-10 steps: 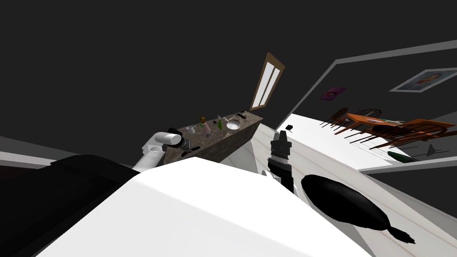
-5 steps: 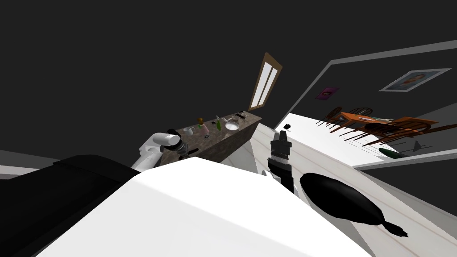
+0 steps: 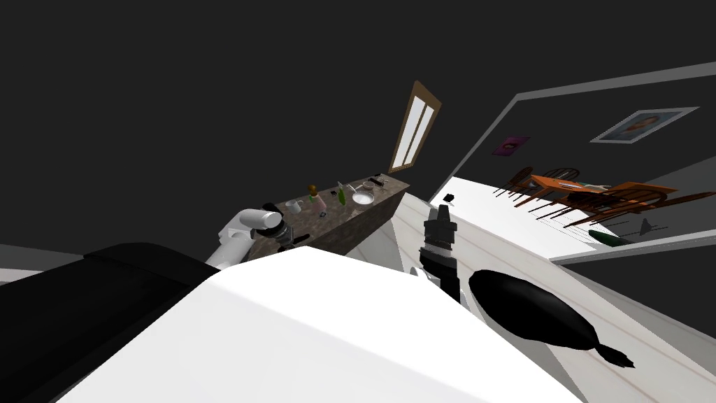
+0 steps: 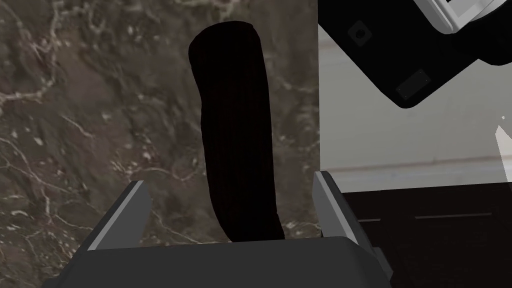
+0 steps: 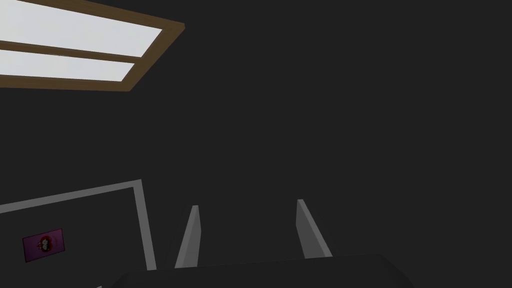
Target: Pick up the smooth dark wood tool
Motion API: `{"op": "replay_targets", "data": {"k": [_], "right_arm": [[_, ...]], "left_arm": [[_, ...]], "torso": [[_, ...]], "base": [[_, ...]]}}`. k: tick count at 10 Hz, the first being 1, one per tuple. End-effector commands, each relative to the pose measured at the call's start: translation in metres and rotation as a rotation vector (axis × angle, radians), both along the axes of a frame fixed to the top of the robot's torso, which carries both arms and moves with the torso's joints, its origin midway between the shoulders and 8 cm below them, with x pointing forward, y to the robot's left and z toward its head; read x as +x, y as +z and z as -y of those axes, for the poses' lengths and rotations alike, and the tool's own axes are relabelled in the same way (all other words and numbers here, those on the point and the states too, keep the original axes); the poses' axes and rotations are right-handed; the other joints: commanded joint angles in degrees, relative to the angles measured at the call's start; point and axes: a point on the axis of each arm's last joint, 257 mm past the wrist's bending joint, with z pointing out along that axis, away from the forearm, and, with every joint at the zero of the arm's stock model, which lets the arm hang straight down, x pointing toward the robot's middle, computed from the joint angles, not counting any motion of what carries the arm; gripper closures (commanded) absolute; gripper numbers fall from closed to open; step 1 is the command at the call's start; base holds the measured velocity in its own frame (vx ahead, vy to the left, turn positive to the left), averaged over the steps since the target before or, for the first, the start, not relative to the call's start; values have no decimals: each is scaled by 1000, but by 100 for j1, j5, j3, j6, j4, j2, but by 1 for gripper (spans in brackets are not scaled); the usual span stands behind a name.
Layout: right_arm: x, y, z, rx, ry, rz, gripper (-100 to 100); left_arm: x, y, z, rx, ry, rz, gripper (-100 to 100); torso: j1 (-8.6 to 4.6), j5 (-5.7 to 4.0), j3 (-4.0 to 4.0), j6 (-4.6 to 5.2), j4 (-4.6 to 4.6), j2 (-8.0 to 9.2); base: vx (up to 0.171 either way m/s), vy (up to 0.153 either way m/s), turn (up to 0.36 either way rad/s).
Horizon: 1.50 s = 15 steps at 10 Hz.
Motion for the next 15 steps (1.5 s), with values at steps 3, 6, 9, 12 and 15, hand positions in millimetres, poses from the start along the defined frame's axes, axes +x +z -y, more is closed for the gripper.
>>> {"op": "replay_targets", "data": {"k": [3,6,9,12,15], "right_arm": [[0,0,0,0,0,0,0],[0,0,0,0,0,0,0],[0,0,0,0,0,0,0],[0,0,0,0,0,0,0],[0,0,0,0,0,0,0]], "left_arm": [[4,-19,-6,0,4,2,-100],[3,-16,-5,-1,3,2,100],[4,-16,-6,1,3,4,100],[1,-3,-1,0,0,2,100],[2,0,0,1,-1,4,0]], "torso": [[-2,0,2,0,1,3],[1,-1,1,0,1,1],[10,6,-5,1,-5,-6],[12,6,-8,1,-6,-10],[14,10,-11,1,-9,-13]], "base": [[-9,-9,-17],[0,0,0],[0,0,0],[6,6,13],[4,3,6]]}}
